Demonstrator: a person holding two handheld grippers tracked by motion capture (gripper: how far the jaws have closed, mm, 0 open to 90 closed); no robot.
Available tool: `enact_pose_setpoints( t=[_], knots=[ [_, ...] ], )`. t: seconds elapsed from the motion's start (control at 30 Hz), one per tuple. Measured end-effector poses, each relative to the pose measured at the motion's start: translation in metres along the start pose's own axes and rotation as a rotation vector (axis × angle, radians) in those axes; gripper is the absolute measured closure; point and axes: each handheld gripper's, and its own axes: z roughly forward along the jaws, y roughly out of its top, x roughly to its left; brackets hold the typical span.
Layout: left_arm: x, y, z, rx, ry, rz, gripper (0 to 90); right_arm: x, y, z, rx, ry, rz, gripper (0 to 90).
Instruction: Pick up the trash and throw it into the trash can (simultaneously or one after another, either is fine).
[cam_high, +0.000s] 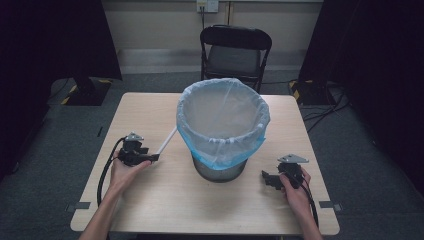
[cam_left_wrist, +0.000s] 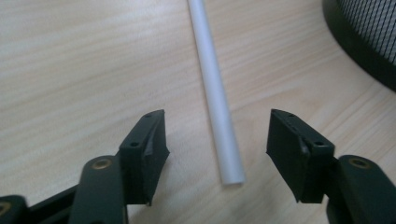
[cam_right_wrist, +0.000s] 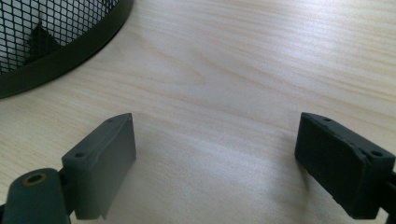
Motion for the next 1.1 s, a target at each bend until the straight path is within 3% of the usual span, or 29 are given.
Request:
enact_pose_setpoints(
  t=[0.1,0.27,0.33,0.47,0.57,0.83,1.1],
  knots=[
    [-0.001,-0.003,0.001,0.024,0.0,0.029,44.0,0.0,0.0,0.0,0.0,0.0,0.0,11.4],
    [-0.002,-0.002,0.002,0.021,0.021,0.038,50.5,0.0,0.0,0.0,0.0,0.0,0.0,11.4],
    [-0.005,-0.002,0.003,0.026,0.041,0.069,51.7,0.0,0.0,0.0,0.0,0.0,0.0,11.4],
    [-0.009,-0.001,0.004,0.024,0.054,0.104,60.0,0.0,0.0,0.0,0.0,0.0,0.0,11.4],
    [-0.012,0.002,0.008,0.019,0.037,0.116,74.3,0.0,0.0,0.0,0.0,0.0,0.0,11.4],
    [-0.011,0.003,0.008,0.019,0.016,0.114,79.4,0.0,0.0,0.0,0.0,0.0,0.0,11.4],
    [-0.009,0.002,0.008,0.012,0.005,0.064,79.8,0.0,0.0,0.0,0.0,0.0,0.0,11.4]
  ],
)
